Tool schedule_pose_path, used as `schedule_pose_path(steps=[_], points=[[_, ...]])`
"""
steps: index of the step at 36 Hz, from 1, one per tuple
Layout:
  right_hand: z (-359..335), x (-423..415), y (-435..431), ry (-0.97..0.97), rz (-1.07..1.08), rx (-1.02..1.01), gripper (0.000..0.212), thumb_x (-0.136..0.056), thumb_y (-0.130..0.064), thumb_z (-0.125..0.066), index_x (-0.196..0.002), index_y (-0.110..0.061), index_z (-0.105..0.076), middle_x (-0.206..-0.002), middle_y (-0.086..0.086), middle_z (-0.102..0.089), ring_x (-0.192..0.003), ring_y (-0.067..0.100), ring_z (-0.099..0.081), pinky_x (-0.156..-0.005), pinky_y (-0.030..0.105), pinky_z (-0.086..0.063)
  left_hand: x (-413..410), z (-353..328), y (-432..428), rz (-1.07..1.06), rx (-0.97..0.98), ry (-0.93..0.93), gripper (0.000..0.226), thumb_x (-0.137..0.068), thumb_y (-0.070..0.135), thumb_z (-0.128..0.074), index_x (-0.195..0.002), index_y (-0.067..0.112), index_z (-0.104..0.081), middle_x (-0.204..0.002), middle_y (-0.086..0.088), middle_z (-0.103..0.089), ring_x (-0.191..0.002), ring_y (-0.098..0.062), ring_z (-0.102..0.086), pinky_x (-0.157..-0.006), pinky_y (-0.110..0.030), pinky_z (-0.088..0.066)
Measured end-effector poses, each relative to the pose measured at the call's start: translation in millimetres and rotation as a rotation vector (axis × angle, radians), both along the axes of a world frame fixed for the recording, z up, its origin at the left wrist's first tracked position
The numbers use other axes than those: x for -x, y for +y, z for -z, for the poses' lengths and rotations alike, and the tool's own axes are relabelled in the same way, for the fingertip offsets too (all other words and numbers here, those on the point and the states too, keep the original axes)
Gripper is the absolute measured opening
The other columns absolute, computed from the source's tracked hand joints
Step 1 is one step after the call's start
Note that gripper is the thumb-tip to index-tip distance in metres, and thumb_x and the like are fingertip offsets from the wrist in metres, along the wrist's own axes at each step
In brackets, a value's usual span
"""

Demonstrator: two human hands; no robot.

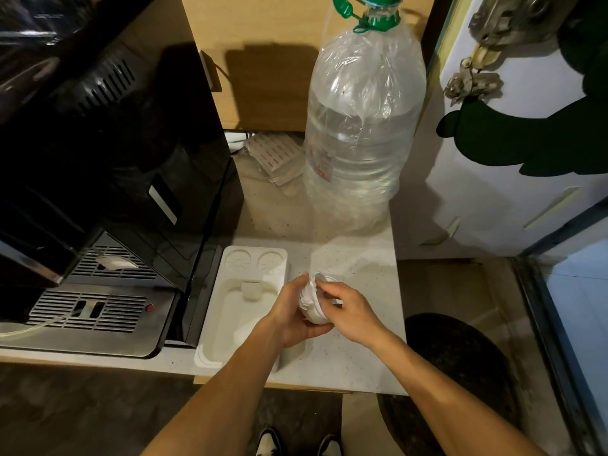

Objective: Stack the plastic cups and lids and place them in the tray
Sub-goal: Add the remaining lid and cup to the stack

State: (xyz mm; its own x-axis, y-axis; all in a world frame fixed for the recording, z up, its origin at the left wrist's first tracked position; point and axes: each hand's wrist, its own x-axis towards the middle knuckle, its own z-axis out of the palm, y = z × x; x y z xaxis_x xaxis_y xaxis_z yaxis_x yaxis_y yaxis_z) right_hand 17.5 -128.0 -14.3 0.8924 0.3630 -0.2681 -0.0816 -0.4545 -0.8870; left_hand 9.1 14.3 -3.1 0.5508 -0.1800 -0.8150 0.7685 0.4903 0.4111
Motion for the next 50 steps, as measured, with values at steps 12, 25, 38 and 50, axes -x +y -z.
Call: schedule_pose_path(steps=[12,25,38,50], points=[[4,12,0,-0.074,-0.099,0.084,0.045,-0.100,-0.030,-0.056,-0.143,-0.034,-0.047,-0.150,-0.009,-0.046,-0.131,0.017,-0.050,-0.106,0.036,-0.047,-2,-7,9,0.126,-0.062,0.035,0.050,-0.098,0.052,-0.045,-0.109,0.010,-0.071,-0.097,-0.016,-0.077,-0.090,-0.029,-0.072,-0.090,-0.045,-0.054],[10,1,-4,-0.027,0.116,0.027,0.038,-0.088,-0.015,-0.072,-0.124,-0.024,-0.066,-0.117,-0.008,-0.068,-0.109,0.009,-0.064,-0.088,0.021,-0.053,3,0,5,0.095,-0.085,0.044,0.044,-0.087,0.046,-0.066,-0.115,0.012,-0.066,-0.106,-0.017,-0.073,-0.103,-0.033,-0.068,-0.102,-0.049,-0.052],[52,-24,-16,0.135,0.323,0.507,0.053,-0.091,-0.042,-0.063,-0.133,-0.011,-0.053,-0.123,0.008,-0.063,-0.109,0.027,-0.062,-0.084,0.034,-0.050,12,10,11,-0.010,-0.119,0.118,0.058,-0.081,0.054,-0.072,-0.123,0.017,-0.057,-0.123,-0.021,-0.063,-0.112,-0.037,-0.063,-0.088,-0.047,-0.059],[55,-27,-26,0.057,0.381,0.709,0.018,-0.095,-0.015,-0.057,-0.111,-0.010,-0.063,-0.109,0.012,-0.067,-0.098,0.031,-0.065,-0.074,0.034,-0.052,13,5,20,-0.055,-0.107,0.111,0.059,-0.080,0.051,-0.074,-0.123,0.016,-0.055,-0.124,-0.021,-0.059,-0.112,-0.040,-0.062,-0.090,-0.050,-0.058]])
